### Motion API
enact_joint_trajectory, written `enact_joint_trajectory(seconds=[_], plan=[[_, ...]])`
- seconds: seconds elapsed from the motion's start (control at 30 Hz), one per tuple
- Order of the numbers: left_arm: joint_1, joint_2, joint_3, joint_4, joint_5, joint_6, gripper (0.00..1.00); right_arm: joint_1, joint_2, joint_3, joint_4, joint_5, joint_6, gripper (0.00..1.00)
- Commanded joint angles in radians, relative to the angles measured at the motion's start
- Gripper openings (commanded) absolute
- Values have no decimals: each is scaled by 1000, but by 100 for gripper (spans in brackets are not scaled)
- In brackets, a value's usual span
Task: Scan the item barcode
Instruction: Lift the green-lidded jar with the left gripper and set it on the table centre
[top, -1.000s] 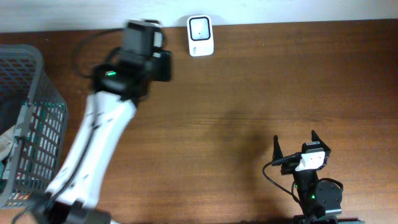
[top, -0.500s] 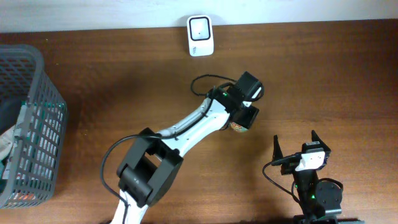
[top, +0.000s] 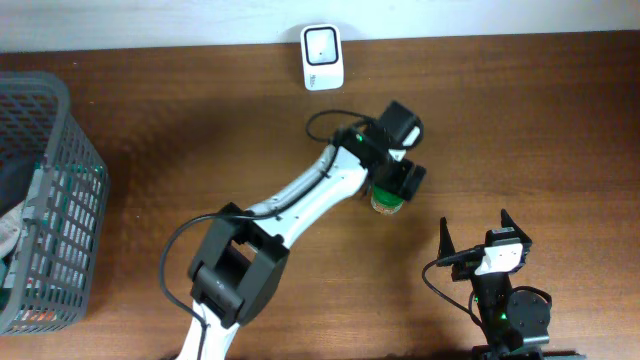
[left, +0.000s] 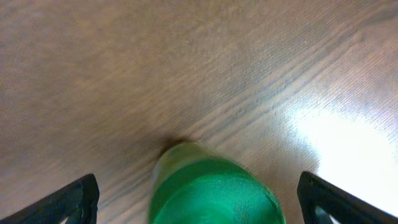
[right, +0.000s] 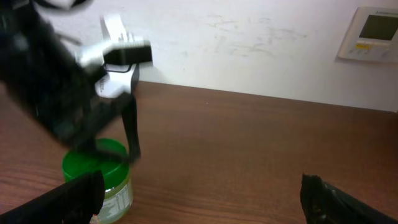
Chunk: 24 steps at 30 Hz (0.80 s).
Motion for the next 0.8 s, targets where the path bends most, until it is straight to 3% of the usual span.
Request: enact_joint_trajectory(seconds=[0.0,0.17,0.43,0.6,0.77], plan=[[89,-106,184,-92,7,96,99,9,-6,-5,-5,9,8,98],[229,-219,297,-195,6,138,99,9,-6,-5,-5,9,8,98],[682,-460,315,-233,7,205,99,9,-6,-5,-5,9,8,98],[944,-484,315,-247,7,204,99,9,-6,-5,-5,9,8,98],[1119,-484,329,-246,7,204,99,9,-6,-5,-5,9,8,98]])
